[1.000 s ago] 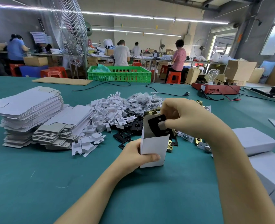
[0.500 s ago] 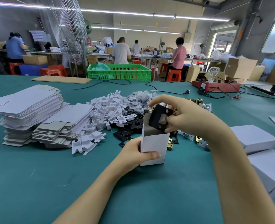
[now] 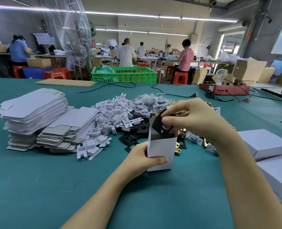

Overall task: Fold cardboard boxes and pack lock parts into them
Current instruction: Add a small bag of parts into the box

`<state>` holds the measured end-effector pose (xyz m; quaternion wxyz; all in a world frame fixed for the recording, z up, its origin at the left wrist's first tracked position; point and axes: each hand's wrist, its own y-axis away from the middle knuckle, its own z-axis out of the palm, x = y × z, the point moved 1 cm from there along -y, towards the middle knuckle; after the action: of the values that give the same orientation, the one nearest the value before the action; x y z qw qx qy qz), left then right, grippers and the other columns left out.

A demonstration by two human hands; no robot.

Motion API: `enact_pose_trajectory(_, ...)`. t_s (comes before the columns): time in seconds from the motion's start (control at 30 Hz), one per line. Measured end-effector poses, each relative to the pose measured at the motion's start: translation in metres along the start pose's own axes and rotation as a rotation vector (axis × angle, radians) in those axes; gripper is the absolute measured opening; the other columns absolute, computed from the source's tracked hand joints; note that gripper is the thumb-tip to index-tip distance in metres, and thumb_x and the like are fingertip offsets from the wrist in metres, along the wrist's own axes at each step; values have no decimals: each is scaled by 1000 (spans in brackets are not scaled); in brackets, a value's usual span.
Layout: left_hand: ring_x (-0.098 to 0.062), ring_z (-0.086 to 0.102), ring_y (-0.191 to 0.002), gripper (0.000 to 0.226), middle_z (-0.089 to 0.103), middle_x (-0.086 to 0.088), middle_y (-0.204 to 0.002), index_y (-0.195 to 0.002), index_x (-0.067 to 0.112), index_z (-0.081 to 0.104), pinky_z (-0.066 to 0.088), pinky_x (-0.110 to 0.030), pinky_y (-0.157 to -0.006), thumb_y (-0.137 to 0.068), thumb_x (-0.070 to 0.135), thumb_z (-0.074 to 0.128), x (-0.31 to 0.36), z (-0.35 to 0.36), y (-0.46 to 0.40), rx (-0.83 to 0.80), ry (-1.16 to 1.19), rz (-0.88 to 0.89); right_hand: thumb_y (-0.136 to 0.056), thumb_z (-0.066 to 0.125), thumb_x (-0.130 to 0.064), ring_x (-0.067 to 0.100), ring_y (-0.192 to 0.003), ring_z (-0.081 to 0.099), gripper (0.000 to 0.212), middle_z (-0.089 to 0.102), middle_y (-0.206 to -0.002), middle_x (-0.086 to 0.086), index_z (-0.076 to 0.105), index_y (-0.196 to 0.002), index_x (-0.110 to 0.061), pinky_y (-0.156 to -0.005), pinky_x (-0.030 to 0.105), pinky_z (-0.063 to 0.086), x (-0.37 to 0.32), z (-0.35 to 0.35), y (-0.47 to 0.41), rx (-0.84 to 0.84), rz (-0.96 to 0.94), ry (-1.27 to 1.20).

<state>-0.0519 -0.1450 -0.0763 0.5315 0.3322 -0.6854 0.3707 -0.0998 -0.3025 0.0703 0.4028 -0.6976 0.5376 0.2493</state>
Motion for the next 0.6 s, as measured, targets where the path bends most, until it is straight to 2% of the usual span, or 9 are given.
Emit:
enact_pose_trajectory(0.1, -9, 69, -96, 43, 74, 8, -101, -102, 34, 70, 53, -21, -77, -62, 41, 81, 0, 0, 0, -2, -2, 1, -78, 75, -10, 22, -74, 66, 13, 71, -78, -1, 71, -83, -22, -67, 27, 50, 1, 1, -1, 61, -38, 97)
enact_pose_trajectory(0.23, -13, 69, -96, 42, 74, 7, -100, -101, 33, 71, 55, -30, -82, -61, 41, 81, -2, 0, -2, 5, -15, -2, -79, 62, 7, 15, -66, 59, 34, 59, -86, 7, 68, -97, -21, -58, 26, 53, -1, 2, 0, -38, -13, 101)
enact_pose_trajectory(0.33, -18, 68, -98, 41, 74, 3, -100, -100, 31, 71, 54, -39, -87, -61, 41, 81, -3, 0, -2, 10, -27, -5, -84, 60, 7, 14, -63, 67, 23, 62, -84, 15, 70, -90, -13, -56, 20, 54, -3, 2, 1, -61, 3, 48)
enact_pose_trajectory(0.43, -14, 69, -98, 40, 74, 6, -101, -99, 35, 71, 54, -34, -86, -61, 41, 81, -2, 0, -2, 7, -9, -8, -88, 64, -2, 10, -63, 68, 12, 64, -80, 9, 68, -87, -13, -57, 21, 55, -5, 2, 2, -81, -18, 47)
enact_pose_trajectory(0.5, -11, 69, -97, 41, 74, 7, -99, -98, 35, 72, 54, -28, -83, -58, 43, 82, -1, 0, -1, 10, -2, -8, -87, 65, -6, 6, -63, 65, 13, 67, -76, -1, 67, -85, -18, -61, 23, 55, -6, 1, 2, -108, -49, 176)
enact_pose_trajectory(0.6, -11, 69, -99, 45, 74, 7, -101, -100, 35, 71, 54, -30, -86, -57, 44, 82, -1, 0, -2, 11, 0, -8, -86, 67, -7, 2, -65, 62, 16, 68, -76, -9, 65, -82, -23, -66, 22, 49, -7, 3, 1, -110, -89, 321)
